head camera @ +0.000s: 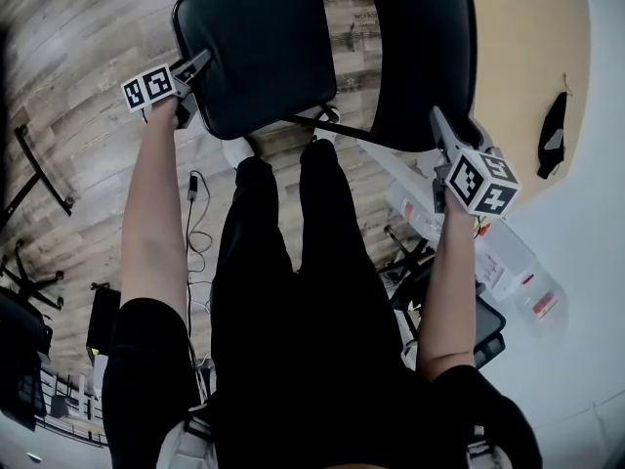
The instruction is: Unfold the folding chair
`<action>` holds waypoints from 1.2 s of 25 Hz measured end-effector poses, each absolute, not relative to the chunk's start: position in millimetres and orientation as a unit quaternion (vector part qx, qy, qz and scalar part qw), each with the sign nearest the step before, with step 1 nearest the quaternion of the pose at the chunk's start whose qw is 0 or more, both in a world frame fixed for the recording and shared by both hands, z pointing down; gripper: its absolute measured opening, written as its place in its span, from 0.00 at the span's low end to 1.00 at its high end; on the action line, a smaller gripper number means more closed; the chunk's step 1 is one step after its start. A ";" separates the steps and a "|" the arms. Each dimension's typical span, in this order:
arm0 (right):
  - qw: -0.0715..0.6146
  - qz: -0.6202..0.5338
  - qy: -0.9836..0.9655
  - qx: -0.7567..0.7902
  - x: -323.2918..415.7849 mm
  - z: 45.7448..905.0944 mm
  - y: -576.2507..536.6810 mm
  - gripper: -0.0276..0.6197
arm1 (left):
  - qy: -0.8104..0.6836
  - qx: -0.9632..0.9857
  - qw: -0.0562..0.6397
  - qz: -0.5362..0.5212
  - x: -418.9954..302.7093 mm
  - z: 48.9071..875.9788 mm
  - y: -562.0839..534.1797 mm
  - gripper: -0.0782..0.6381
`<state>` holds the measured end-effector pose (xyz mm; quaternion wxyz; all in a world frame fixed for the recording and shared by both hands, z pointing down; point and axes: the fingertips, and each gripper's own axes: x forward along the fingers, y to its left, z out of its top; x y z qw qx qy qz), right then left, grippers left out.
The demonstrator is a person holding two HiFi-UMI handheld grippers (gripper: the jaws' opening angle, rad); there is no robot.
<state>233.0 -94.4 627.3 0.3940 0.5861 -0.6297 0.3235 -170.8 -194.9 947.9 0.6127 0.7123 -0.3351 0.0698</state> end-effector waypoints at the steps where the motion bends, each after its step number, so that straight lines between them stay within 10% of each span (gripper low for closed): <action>1: 0.393 0.327 -0.629 0.585 234.1 630.1 -94.4 0.32 | -0.336 0.710 0.615 0.070 -172.9 952.1 -194.1 0.48; 30: 0.366 0.382 -0.636 0.562 235.7 687.7 -96.4 0.32 | -0.345 0.696 0.628 0.053 -225.3 1027.8 -189.1 0.52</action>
